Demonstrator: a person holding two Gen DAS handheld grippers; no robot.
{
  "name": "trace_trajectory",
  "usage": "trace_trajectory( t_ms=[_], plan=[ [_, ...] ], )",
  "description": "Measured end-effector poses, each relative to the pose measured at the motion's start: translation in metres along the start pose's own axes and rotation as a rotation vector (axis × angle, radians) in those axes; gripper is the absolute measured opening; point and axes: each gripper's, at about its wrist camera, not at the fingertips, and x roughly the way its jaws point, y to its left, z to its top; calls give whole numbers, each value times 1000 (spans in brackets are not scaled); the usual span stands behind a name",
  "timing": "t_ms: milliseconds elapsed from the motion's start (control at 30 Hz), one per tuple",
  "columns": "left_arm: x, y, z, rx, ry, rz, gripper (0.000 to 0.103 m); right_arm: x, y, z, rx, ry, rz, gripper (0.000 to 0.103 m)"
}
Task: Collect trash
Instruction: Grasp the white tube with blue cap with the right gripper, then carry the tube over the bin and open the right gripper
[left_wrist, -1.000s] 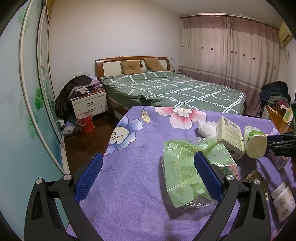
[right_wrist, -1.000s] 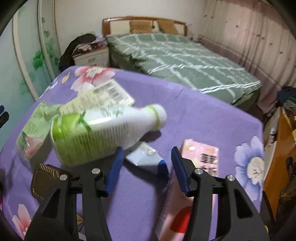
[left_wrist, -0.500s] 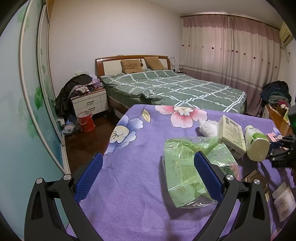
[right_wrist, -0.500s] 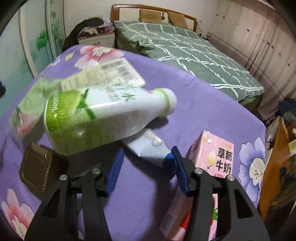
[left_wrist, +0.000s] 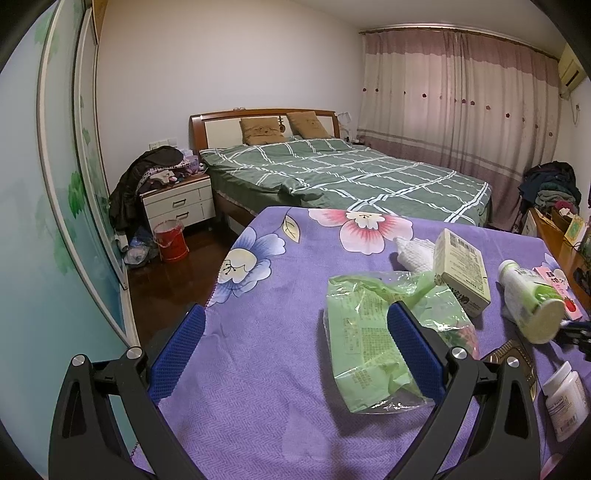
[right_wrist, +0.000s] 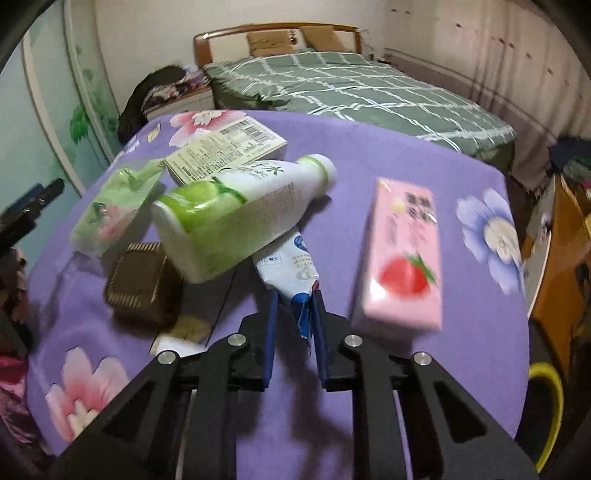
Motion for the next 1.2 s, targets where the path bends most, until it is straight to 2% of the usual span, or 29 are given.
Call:
trace_trajectory(
  t_ms=[100, 400, 600, 767, 900, 1000, 1200],
  plan=[
    [0, -1, 0, 1, 0, 1, 97, -21, -6, -15, 39, -24, 12, 16],
    [0, -2, -2, 4, 4, -4, 97, -88, -35, -63, 174, -132, -44, 16],
    [-6, -5, -3, 9, -14, -19, 97, -125, -89, -101, 337, -193, -182, 16],
    [-15, -11, -3, 7, -18, -52, 97, -141, -147, -134, 494, -190, -326, 16],
    [-28, -26, -3, 11, 3, -107, 97, -138, -188, -161, 609, -157, -411, 16],
    [-44, -47, -4, 34, 10, -163, 97, -129, -202, -175, 644, -130, -459, 20],
    [-77, -95, -8, 117, -2, -268, 97, -123, -214, -190, 693, -130, -471, 26]
  ],
)
